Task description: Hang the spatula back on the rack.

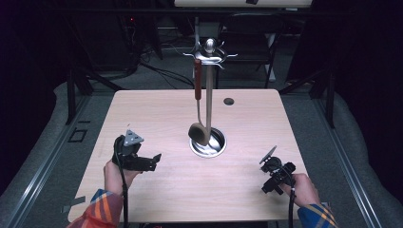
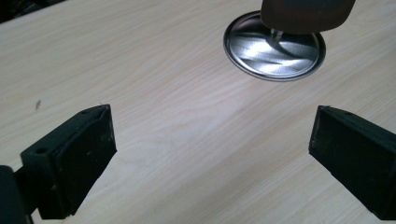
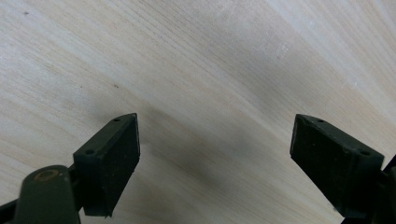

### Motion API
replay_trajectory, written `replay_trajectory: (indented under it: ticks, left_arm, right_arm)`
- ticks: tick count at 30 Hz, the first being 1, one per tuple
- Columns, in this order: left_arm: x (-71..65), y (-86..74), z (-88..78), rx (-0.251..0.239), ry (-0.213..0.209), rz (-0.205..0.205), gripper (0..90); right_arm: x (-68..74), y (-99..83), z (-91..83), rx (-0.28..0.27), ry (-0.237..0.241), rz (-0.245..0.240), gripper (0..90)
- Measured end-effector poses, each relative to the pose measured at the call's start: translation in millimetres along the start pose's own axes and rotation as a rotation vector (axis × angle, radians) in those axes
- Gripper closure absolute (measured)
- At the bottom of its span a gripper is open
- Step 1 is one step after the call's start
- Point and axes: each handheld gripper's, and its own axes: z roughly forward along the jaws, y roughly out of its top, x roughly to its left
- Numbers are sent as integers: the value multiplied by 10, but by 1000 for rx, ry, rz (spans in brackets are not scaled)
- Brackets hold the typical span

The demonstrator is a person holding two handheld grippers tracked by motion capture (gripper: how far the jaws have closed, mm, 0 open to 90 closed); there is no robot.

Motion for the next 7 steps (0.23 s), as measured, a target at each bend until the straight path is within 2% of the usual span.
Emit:
replay_trajectory:
  ticks: [7]
  left_arm:
    - [26,-26,65,9,0,-1,1]
  right_arm:
    - [-13,5,-4,7,-4,-7,155]
